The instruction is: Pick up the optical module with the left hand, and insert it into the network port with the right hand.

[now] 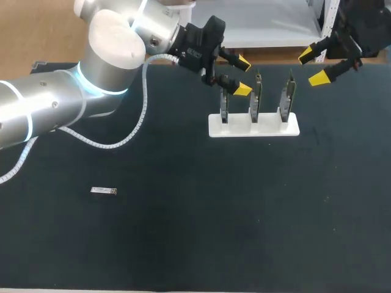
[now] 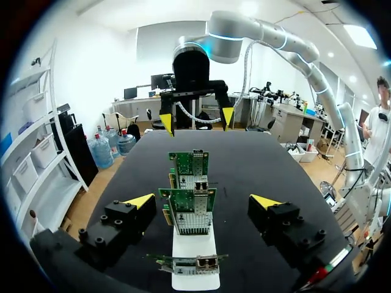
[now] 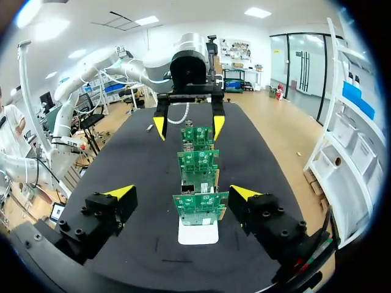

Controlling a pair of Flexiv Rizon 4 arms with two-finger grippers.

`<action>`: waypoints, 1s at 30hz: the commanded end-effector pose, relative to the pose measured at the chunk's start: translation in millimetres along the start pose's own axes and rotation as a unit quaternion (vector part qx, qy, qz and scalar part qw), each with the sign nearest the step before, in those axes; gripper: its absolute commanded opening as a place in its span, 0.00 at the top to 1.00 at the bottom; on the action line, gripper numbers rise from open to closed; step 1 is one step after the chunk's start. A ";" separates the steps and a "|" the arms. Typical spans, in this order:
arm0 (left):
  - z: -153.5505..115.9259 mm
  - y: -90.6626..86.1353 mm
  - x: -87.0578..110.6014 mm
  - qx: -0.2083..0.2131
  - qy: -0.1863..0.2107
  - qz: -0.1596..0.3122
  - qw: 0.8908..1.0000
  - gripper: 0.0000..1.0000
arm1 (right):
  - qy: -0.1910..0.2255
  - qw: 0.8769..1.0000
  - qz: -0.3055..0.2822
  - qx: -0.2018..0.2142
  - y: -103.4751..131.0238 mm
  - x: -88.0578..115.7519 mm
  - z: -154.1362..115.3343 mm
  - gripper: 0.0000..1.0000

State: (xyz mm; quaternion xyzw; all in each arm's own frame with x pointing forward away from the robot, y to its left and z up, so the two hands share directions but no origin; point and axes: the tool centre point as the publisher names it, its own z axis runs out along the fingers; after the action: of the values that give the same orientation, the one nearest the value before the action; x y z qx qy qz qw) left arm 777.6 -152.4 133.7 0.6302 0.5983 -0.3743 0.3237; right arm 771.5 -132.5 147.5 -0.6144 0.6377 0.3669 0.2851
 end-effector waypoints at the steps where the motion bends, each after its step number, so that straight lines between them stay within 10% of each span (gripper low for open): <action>1: -17.1 -9.8 -7.6 -0.006 0.006 0.010 1.000 0.00 | 0.000 1.000 0.000 0.003 2.3 -0.2 0.4 0.00; 16: -136.8 -73.2 4.6 -0.071 0.125 0.051 0.988 0.00 | 0.000 1.000 0.000 0.003 2.3 -0.2 0.4 0.00; 30: -227.4 -153.0 93.7 -0.160 0.313 0.027 0.936 0.00 | 0.000 1.000 0.000 0.003 2.3 -0.2 0.4 0.00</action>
State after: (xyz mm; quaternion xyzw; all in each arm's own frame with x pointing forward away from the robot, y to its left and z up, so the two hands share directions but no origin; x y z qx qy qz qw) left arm 707.6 83.7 164.8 0.6917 0.6893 -0.1175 0.1806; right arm 771.4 -132.5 147.4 -0.6144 0.6378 0.3667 0.2851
